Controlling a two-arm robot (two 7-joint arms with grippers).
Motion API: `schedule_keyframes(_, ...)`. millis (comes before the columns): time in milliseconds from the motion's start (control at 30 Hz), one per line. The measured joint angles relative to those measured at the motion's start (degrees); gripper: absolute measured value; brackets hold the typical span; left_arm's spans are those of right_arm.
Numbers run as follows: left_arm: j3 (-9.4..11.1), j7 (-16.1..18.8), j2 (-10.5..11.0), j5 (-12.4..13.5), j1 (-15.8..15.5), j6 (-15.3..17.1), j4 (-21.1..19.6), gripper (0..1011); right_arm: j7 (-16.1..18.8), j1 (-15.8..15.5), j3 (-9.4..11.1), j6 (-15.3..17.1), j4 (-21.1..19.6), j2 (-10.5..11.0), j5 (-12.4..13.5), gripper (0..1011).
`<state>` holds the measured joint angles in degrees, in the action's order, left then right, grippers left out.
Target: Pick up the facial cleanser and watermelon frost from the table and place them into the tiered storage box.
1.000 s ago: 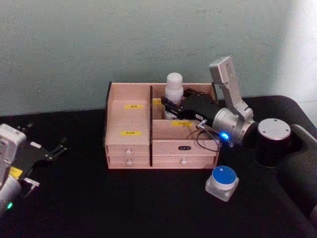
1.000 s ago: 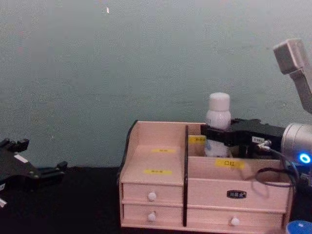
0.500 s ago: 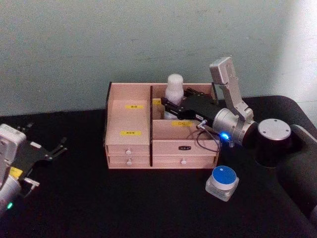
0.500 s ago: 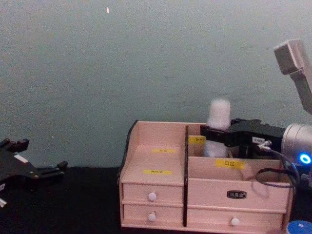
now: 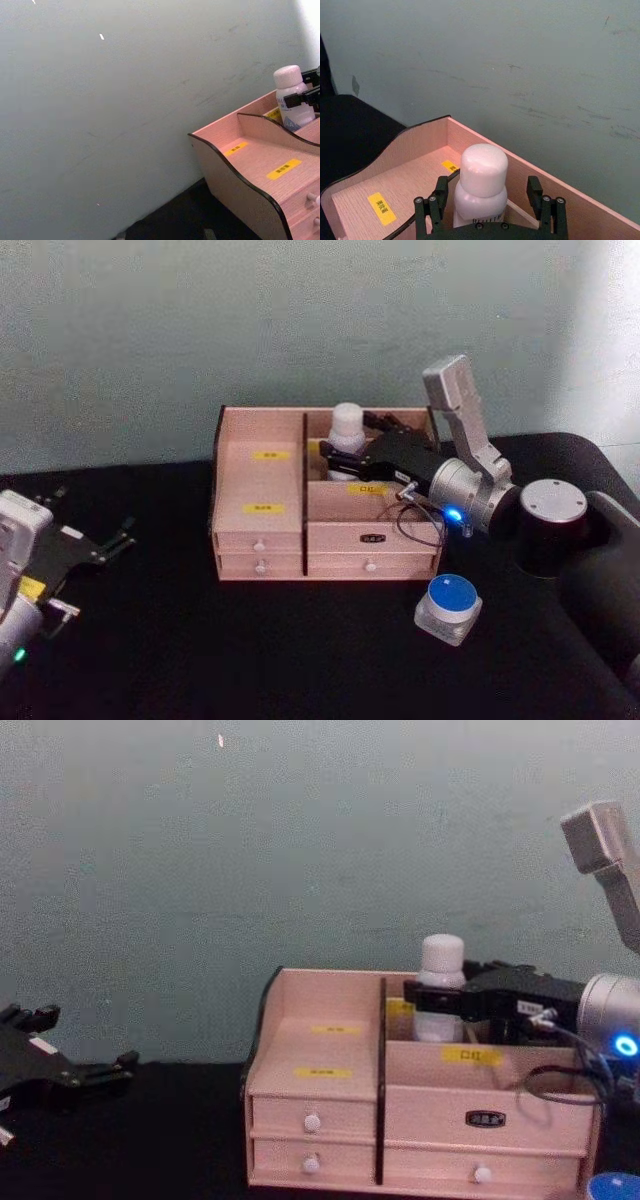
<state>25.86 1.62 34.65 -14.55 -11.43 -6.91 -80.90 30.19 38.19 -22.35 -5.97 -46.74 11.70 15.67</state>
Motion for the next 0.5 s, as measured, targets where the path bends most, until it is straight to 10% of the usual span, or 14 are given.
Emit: schedule_keyframes(500,0.0,0.0,0.0,0.0,0.0,0.0,0.0,1001,-0.16,-3.43,1.4,0.07,-6.27,1.66,0.72,1000)
